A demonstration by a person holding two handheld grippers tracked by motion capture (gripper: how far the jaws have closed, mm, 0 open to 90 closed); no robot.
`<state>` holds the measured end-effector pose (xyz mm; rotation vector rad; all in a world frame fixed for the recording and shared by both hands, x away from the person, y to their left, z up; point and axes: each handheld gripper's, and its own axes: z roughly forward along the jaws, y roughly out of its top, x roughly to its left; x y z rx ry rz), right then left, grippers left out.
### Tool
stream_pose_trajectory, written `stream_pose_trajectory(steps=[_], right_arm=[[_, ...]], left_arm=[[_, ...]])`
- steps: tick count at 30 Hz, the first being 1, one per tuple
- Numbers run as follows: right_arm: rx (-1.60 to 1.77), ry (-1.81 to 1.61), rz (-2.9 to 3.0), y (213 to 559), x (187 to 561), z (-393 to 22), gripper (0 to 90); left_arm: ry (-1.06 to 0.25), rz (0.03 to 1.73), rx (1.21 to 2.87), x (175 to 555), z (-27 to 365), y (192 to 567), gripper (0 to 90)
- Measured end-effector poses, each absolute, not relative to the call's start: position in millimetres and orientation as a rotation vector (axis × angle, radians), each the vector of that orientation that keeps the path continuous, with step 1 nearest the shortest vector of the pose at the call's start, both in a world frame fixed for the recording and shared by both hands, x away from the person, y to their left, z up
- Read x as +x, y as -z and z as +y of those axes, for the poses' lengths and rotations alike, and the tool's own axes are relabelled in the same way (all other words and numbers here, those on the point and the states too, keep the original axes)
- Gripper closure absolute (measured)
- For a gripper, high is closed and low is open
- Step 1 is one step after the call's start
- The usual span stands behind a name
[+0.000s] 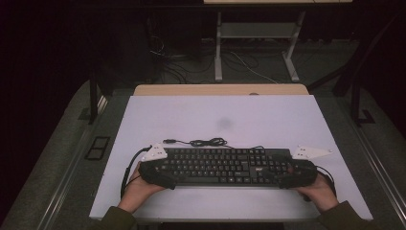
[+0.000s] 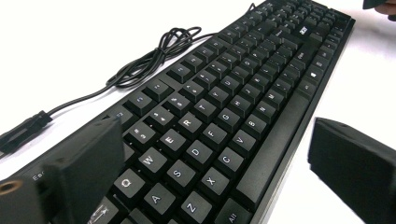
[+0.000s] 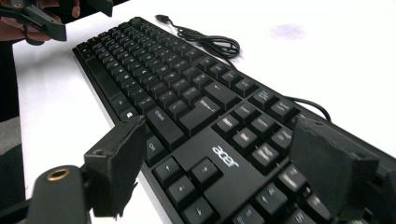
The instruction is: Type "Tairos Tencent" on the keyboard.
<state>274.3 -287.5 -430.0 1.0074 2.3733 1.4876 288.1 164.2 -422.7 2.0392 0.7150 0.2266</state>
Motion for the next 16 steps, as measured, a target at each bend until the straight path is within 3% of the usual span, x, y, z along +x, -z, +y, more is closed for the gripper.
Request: stream_pose_trajectory(steps=[16], right_arm=[[1.044,-1.472,2.346,435.5,269.9,-308.4,18.4]], left_arm=[[-0.223,0.714,2.057,287.7,163.3,423.6,0.0]])
